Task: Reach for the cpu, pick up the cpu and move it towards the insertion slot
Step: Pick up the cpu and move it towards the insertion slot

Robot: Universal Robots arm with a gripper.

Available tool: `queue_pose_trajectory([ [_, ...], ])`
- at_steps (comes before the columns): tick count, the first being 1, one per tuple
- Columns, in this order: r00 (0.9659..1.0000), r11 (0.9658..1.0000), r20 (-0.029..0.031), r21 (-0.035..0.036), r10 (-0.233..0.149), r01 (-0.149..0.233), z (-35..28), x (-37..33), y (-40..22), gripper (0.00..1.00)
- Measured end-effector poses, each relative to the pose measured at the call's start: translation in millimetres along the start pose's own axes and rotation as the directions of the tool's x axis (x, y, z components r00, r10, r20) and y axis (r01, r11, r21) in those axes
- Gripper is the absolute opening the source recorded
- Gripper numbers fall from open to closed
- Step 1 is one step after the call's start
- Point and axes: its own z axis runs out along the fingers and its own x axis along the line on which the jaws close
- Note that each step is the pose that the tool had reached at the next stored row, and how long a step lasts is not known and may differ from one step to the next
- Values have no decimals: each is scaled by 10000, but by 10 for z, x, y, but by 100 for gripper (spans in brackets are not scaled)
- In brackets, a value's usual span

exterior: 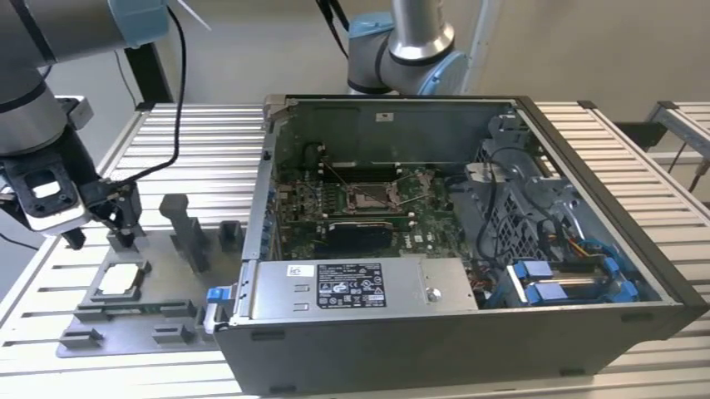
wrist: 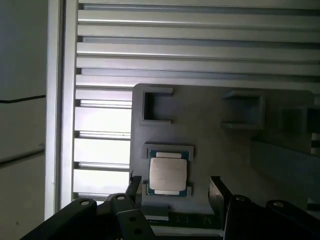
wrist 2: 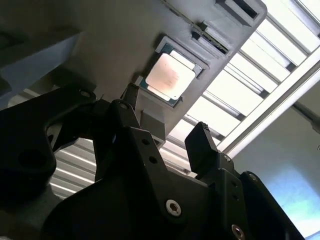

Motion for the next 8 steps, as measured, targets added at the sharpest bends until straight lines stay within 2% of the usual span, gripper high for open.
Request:
queue_pose_trajectory([
  [8, 10000, 10000, -1, 0, -2, 2, 145, 2, -13, 100],
])
